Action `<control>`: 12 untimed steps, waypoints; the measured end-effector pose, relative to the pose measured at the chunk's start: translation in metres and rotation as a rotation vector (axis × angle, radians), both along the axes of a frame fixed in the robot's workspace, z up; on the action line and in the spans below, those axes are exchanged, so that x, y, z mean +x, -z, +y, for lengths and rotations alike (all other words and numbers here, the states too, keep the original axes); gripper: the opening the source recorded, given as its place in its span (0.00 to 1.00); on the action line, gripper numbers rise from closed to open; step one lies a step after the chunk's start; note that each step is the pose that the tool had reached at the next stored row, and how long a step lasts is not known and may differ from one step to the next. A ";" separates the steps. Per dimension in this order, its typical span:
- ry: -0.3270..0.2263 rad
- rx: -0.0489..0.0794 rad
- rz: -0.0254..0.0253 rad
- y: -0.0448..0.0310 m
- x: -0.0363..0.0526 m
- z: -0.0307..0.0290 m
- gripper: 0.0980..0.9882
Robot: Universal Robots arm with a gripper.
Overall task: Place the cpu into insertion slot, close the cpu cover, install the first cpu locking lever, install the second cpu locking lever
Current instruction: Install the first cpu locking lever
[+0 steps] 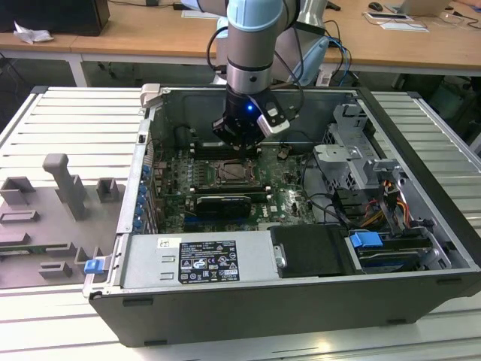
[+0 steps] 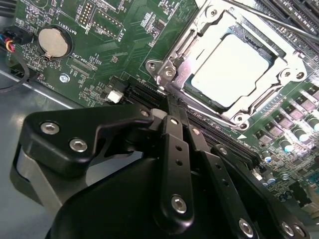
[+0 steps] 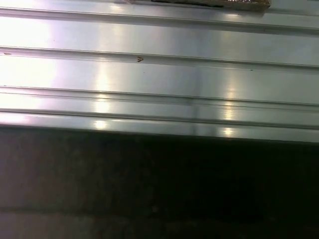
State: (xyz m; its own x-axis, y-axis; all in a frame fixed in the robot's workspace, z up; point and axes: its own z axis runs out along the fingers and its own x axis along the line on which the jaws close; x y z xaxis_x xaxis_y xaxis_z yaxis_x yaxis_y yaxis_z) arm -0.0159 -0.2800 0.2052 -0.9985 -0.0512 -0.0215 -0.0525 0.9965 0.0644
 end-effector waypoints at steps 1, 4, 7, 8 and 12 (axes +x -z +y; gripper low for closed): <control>0.000 0.000 -0.0001 0.0000 0.0000 0.0000 0.01; 0.000 -0.001 0.0001 0.0004 0.0000 -0.0001 0.01; 0.000 -0.003 0.0002 0.0015 0.0000 0.0000 0.01; 0.000 -0.004 0.0000 0.0018 0.0000 0.0000 0.01; 0.000 -0.004 0.0002 0.0014 0.0000 -0.0001 0.01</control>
